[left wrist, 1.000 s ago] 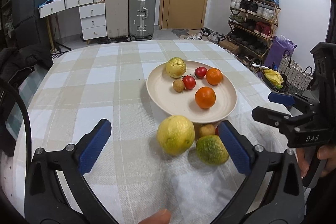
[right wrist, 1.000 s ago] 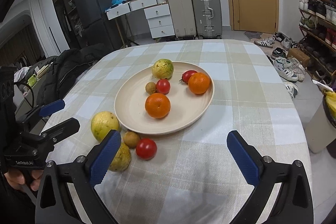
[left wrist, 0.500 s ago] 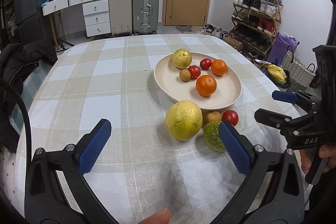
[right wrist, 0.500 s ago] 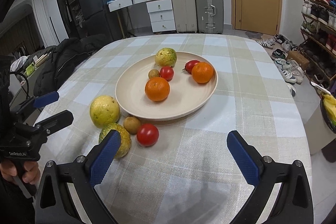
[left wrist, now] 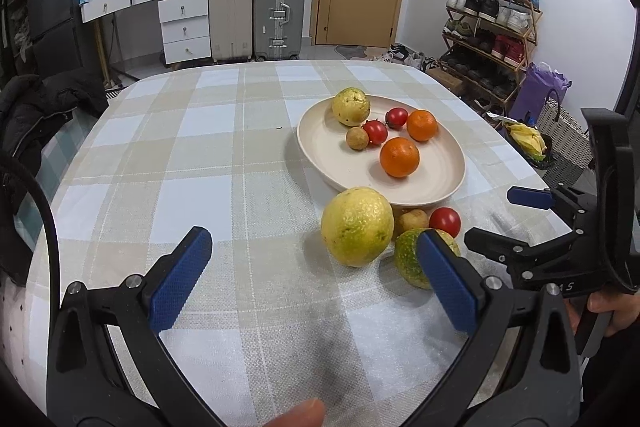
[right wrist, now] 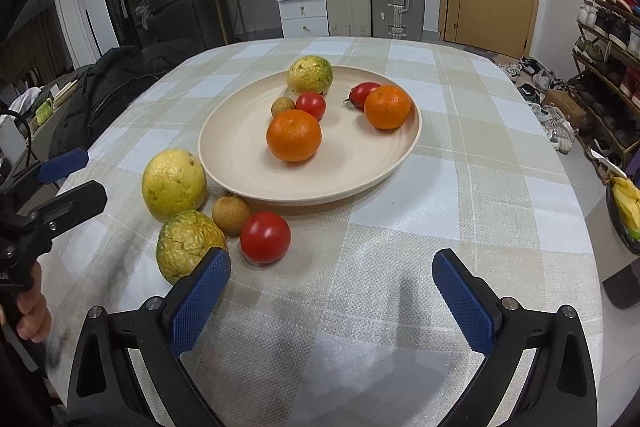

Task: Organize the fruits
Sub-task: 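Withdraw both open tools from the plate toward the remaining fruit, then close the right tool on the round red tomato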

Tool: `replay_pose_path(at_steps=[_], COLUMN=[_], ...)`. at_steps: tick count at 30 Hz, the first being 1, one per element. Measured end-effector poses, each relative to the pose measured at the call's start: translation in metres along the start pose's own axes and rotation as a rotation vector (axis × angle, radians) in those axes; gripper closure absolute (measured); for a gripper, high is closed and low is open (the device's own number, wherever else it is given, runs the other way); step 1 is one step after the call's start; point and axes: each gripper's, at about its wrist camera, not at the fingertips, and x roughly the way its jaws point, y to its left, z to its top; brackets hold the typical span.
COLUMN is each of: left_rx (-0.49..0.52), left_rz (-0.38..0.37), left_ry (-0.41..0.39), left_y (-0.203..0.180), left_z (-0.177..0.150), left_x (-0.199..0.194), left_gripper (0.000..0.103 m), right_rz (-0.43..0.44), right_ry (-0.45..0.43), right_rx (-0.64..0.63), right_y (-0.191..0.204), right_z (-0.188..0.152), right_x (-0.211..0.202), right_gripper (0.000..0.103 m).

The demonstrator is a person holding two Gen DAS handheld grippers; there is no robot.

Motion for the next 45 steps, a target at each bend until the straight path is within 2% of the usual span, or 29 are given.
replay_pose_path(at_steps=[15, 29, 36, 38, 40, 43, 45], left_rx=[-0.007, -0.004, -0.007, -0.005, -0.005, -0.006, -0.006], left_rz=[0.0, 0.008, 0.009, 0.009, 0.009, 0.01, 0.01], left_ry=[0.035, 0.047, 0.049, 0.049, 0.051, 0.055, 0.053], left_y=[0.002, 0.003, 0.005, 0.004, 0.005, 0.007, 0.006], left_z=[-0.003, -0.005, -0.005, -0.005, -0.005, -0.006, -0.006], left_x=[0.016, 0.022, 0.023, 0.023, 0.024, 0.025, 0.025], left_gripper=[0.001, 0.001, 0.001, 0.001, 0.001, 0.001, 0.001], right_rz=[-0.032, -0.049, -0.053, -0.044, -0.019, 0.011, 0.021], right_ry=[0.064, 0.092, 0.08, 0.073, 0.063, 0.055, 0.052], right_rx=[-0.022, -0.063, -0.034, -0.019, -0.012, -0.022, -0.033], right_y=[0.003, 0.017, 0.013, 0.011, 0.01, 0.013, 0.017], right_z=[0.002, 0.005, 0.006, 0.006, 0.007, 0.009, 0.009], right_x=[0.017, 0.034, 0.035, 0.033, 0.031, 0.029, 0.029], right_gripper=[0.0, 0.0, 0.0, 0.004, 0.017, 0.03, 0.034])
